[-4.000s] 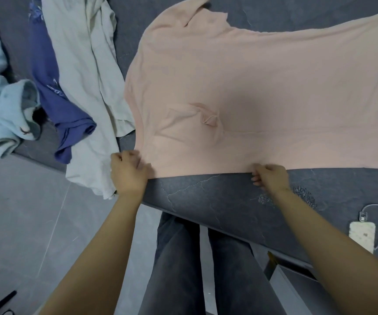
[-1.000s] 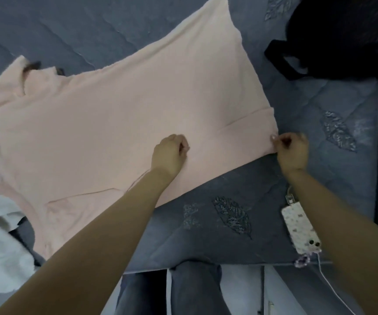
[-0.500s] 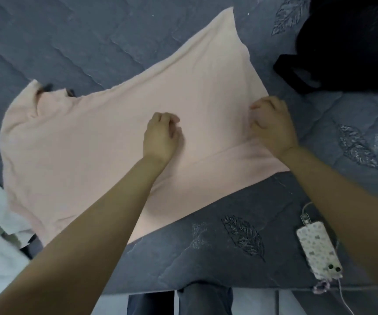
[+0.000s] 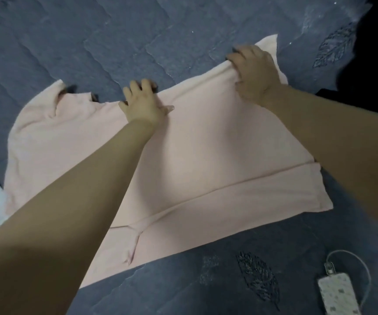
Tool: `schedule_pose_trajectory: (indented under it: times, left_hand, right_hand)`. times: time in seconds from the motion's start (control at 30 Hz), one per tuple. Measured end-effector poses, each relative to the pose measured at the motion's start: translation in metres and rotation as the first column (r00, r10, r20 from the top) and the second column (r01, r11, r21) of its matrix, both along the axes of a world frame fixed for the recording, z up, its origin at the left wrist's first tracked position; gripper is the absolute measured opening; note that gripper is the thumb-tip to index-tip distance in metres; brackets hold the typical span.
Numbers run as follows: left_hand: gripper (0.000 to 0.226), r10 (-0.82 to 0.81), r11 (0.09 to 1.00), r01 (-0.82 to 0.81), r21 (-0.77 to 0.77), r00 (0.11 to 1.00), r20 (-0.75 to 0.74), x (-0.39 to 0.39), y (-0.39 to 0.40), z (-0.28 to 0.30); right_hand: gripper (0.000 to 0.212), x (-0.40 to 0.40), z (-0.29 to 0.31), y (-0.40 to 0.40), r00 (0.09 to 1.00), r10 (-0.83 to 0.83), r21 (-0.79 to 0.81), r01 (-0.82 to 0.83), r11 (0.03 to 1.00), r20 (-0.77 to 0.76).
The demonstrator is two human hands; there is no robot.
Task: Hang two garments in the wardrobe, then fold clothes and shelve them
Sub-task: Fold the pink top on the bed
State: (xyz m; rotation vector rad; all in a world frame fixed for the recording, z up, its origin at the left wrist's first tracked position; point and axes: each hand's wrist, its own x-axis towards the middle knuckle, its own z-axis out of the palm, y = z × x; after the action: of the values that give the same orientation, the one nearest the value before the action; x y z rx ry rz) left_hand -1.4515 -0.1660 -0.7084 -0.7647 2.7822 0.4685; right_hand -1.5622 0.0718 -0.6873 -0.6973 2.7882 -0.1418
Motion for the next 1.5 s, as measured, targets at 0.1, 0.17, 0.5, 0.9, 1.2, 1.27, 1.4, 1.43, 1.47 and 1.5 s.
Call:
schedule_pose_trajectory:
  times: [0.1, 0.17, 0.5, 0.9, 1.2, 1.27, 1.4, 1.43, 1.47, 1.5]
  left_hand:
    - [0.045, -0.096, 0.995, 0.096, 0.024, 0.995, 0.014, 0.000, -0.005, 0.004]
    - [0.037, -0.228, 0.973, 0.228, -0.024, 0.973, 0.030, 0.002, -0.011, 0.008]
    - [0.024, -0.358, 0.897, 0.401, 0.187, 0.906, -0.226, 0.043, -0.032, 0.068]
    - [0.019, -0.497, 0.812, 0.539, 0.224, 0.840, -0.217, 0.162, 0.025, 0.061]
    - [0.035, -0.462, 0.840, 0.472, 0.267, 0.881, -0.104, 0.177, 0.041, 0.054]
    - [0.041, -0.415, 0.851, 0.446, 0.278, 0.894, -0.166, 0.171, 0.045, 0.057]
    - [0.048, -0.405, 0.879, 0.419, 0.226, 0.908, -0.110, 0.150, 0.056, 0.039]
    - [0.051, -0.404, 0.893, 0.402, 0.200, 0.914, -0.033, 0.148, 0.058, 0.030]
    - [0.057, -0.395, 0.907, 0.381, 0.179, 0.917, 0.048, 0.147, 0.059, 0.020]
    - [0.061, -0.387, 0.916, 0.369, 0.158, 0.915, 0.109, 0.147, 0.060, 0.010]
  right_hand:
    - [0.063, -0.015, 0.001, -0.005, 0.999, 0.022, 0.076, -0.025, 0.997, 0.040]
    - [0.055, -0.024, 0.005, -0.005, 1.000, 0.023, 0.104, -0.025, 0.994, 0.020]
    - [0.014, -0.026, 0.059, 0.039, 0.986, 0.114, 0.184, -0.090, 0.979, -0.124]
    - [0.028, 0.112, 0.049, 0.130, 0.992, 0.123, 0.059, -0.120, 0.991, -0.041]
    - [0.034, 0.144, 0.036, 0.132, 0.966, -0.019, 0.399, -0.088, 0.913, 0.256]
    - [0.035, 0.145, 0.039, 0.118, 0.980, -0.058, 0.275, 0.003, 0.961, 0.190]
    - [0.045, 0.152, 0.026, 0.067, 0.981, 0.161, -0.180, -0.140, 0.974, 0.104]
    - [0.049, 0.152, 0.018, 0.059, 0.952, 0.271, -0.172, -0.246, 0.954, 0.140]
    - [0.052, 0.150, 0.008, 0.055, 0.912, 0.366, -0.112, -0.351, 0.930, 0.185]
    - [0.054, 0.145, -0.002, 0.056, 0.876, 0.424, -0.035, -0.428, 0.903, 0.228]
